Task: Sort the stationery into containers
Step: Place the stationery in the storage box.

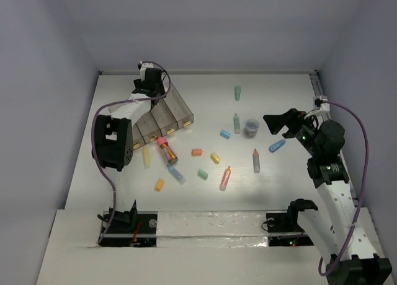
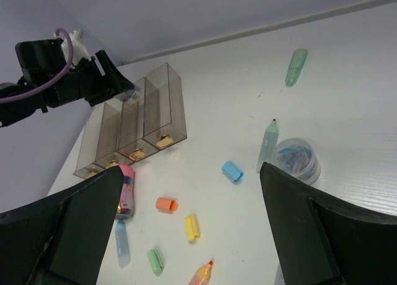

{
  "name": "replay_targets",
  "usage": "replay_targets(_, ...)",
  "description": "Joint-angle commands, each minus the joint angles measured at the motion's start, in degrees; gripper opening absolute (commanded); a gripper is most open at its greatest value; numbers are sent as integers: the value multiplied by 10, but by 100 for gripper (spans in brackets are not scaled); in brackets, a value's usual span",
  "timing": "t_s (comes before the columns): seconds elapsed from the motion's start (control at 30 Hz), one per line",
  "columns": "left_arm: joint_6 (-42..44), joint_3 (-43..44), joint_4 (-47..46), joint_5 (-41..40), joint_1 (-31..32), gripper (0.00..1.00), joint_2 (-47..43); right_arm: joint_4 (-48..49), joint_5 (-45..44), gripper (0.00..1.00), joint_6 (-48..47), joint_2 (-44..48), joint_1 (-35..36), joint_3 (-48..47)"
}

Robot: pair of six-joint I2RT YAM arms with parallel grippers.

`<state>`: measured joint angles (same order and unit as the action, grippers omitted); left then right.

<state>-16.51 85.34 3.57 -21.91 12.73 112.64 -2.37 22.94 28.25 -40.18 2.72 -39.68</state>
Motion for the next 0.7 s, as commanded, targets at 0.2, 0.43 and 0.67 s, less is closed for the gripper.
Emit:
replay_targets(0.2,5,40,-21,-8,0,85,-42,8,6,100,-10,3,5,-18)
replay_targets(0.43,17,41,-30,0,83,87,-102,6,-17,100,-10,11,5,-16)
replay_targets(0.67,31,35,-77,61,285,82,-78,-9,-118,100,-9,72,5,-7)
